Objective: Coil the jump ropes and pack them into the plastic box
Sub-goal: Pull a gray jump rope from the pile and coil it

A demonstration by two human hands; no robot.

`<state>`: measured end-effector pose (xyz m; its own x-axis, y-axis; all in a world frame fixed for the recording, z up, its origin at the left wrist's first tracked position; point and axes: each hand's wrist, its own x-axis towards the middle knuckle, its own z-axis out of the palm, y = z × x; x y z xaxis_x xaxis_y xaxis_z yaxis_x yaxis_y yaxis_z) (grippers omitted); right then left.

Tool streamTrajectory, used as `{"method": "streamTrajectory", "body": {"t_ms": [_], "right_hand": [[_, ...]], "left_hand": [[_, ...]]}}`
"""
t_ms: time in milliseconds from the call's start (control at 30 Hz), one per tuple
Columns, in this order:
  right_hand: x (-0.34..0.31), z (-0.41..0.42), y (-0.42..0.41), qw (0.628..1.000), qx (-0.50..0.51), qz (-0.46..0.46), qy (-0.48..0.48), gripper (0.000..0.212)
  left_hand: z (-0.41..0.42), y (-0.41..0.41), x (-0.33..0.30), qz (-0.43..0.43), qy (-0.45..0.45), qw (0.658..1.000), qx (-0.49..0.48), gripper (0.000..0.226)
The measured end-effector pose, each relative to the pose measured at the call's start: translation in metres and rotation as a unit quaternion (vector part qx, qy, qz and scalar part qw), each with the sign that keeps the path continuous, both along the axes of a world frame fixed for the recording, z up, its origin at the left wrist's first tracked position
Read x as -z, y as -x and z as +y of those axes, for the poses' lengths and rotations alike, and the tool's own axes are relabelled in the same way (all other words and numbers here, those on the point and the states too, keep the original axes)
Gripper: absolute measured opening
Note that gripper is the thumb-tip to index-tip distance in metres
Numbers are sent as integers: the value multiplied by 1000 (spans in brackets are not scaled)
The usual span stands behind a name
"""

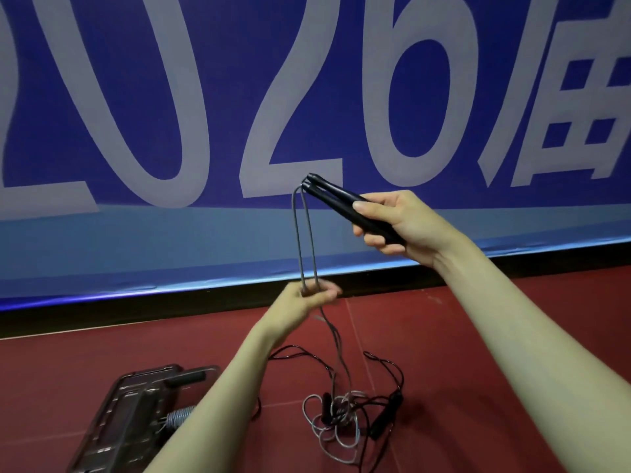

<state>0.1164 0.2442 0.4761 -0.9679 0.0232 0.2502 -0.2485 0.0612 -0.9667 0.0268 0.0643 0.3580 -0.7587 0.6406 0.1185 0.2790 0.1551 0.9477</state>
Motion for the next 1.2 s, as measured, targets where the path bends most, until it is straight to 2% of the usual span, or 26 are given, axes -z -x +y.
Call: {"method": "streamTrajectory", "body": {"t_ms": [33,133,233,300,367,433,533,633,700,867,1033,1100,1133,1200], "right_hand": [[1,1,0,1000,6,4,13,18],[-1,9,0,996,37,24,74,15],[2,21,0,995,74,1,67,15],[13,27,4,994,92,-40,38,13],[27,32,9,991,100,-86,13,9],[43,37,16,984,111,-137,-5,10],[67,41,28,969,142,-199,-32,22],[86,42,35,961,165,-217,-45,21],[95,44,40,961,172,-212,-42,20],[120,34,49,958,186,-215,-37,7],[150,9,47,968,82,-231,-63,7],[162,-6,46,966,46,-241,-80,17],[167,-12,46,967,33,-243,-65,21],[172,-21,48,968,30,-248,5,11]], "left_hand": [[1,1,19,-7,23,1000,-4,5],[-11,2,82,-62,131,989,5,9],[-35,6,123,-133,187,973,-24,9],[-41,14,122,-186,143,969,-82,15],[-39,21,106,-234,61,959,-148,20],[-36,27,87,-236,2,953,-192,20],[-30,33,45,-219,-96,950,-199,15],[-23,34,-15,-207,-249,930,-175,15],[-20,30,-52,-180,-318,918,-153,21],[-20,19,-81,-184,-351,906,-147,26],[-16,17,-82,-183,-340,912,-138,26],[-14,17,-83,-187,-346,908,-143,26],[-13,17,-84,-189,-349,906,-146,25],[-14,18,-84,-188,-352,904,-150,25]]}}
